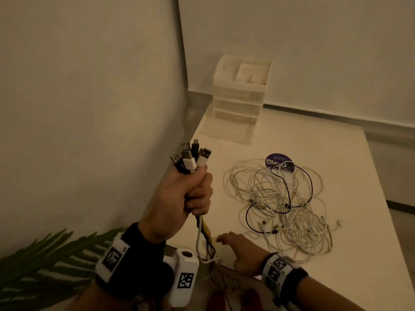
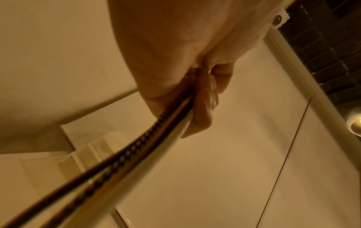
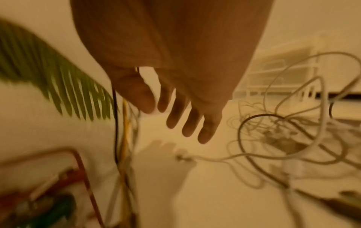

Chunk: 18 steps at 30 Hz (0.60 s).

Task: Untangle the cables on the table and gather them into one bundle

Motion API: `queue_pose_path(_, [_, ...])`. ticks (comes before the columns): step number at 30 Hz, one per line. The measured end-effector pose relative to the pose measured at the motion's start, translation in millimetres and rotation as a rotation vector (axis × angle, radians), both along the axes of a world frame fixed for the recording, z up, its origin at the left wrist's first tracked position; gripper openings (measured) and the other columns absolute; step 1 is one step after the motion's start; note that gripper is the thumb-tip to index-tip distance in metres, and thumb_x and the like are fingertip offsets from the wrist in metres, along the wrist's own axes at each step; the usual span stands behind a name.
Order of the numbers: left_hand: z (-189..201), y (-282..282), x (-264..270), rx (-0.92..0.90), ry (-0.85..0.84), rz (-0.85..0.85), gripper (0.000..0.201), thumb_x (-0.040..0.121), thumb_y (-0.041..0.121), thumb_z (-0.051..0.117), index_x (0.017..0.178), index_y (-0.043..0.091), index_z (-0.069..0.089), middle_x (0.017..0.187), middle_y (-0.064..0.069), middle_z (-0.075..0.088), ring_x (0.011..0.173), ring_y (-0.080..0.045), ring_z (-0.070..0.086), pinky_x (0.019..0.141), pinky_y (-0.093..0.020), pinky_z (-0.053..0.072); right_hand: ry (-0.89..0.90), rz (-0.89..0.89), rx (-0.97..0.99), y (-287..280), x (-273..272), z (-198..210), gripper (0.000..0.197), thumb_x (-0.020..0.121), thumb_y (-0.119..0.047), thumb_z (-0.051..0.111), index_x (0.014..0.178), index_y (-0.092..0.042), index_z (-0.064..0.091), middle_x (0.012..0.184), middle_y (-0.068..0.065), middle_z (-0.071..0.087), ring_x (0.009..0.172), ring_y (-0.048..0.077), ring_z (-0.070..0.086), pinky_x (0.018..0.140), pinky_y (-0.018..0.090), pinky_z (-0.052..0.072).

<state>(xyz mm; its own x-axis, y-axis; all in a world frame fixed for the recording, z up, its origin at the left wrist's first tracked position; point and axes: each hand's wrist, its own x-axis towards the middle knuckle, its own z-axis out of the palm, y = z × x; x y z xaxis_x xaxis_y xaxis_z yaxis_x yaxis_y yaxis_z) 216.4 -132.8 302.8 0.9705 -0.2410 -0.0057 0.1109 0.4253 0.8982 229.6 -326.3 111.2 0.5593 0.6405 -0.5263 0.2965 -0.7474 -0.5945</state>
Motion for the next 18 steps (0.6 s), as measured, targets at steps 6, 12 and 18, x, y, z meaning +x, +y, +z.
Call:
queue_pose_path(6, [-1, -6, -2, 0.036, 0.004, 0.072, 0.030, 0.096, 0.027, 0.044, 0.073, 0.011, 0.032, 0.059, -0.002, 0.028, 0.040, -0.013, 0.029, 0.043, -0.025, 0.031, -0.453, 0.133, -0.305, -10, 15, -47, 0.066, 0.086, -0.003, 0.055, 0.146, -0.010, 0.026, 0.146, 0.012, 0.030, 0.127, 0.035, 0.036, 0.107, 0.044, 0.033])
queue_pose_path(12, [-3, -11, 5, 0.023, 0.032, 0.097, 0.033, 0.094, 0.027, 0.049, 0.069, 0.014, 0.033, 0.058, -0.001, 0.023, 0.041, -0.009, 0.019, 0.042, -0.024, 0.016, -0.452, 0.027, -0.339, -20, 12, -53, 0.049, 0.092, -0.005, 0.043, 0.139, -0.012, 0.032, 0.139, 0.012, 0.034, 0.124, 0.032, 0.039, 0.101, 0.042, 0.038])
queue_pose_path(18, [-12, -34, 27, 0.050, 0.033, 0.150, 0.035, 0.087, 0.026, 0.058, 0.066, 0.016, 0.032, 0.057, -0.001, 0.021, 0.041, -0.009, 0.017, 0.042, -0.023, 0.013, -0.207, -0.527, 0.270, -58, 33, 31, 0.025, 0.096, -0.001, 0.037, 0.090, -0.025, 0.042, 0.090, 0.006, 0.056, 0.070, 0.017, 0.050, 0.064, 0.030, 0.044])
